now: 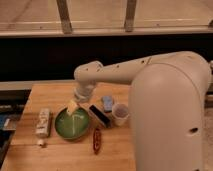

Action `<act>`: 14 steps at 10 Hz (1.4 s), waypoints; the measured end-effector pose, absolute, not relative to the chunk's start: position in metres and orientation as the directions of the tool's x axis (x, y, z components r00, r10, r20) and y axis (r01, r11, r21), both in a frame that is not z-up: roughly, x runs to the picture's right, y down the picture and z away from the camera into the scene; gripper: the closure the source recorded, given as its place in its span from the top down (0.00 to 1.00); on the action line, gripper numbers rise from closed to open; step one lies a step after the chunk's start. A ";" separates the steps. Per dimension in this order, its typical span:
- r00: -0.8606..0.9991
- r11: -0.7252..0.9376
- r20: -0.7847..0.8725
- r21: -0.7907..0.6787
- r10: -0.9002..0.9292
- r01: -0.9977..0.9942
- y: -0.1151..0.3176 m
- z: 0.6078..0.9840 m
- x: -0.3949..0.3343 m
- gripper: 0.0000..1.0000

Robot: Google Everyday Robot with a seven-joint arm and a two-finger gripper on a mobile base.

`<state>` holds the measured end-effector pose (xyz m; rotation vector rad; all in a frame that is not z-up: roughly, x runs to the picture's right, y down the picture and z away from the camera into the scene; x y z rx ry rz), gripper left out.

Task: Drag the ceramic bowl in a circle

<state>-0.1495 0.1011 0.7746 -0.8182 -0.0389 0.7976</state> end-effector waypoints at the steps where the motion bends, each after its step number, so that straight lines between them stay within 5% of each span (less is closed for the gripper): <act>1: 0.725 0.414 -0.259 -0.678 0.638 -0.607 0.104 0.779 -0.156 0.74; 9: 0.738 0.525 -0.029 -0.683 0.675 -0.508 0.111 0.793 -0.148 0.74; 14: 0.777 0.539 -0.071 -0.680 0.626 -0.497 0.117 0.803 -0.161 0.74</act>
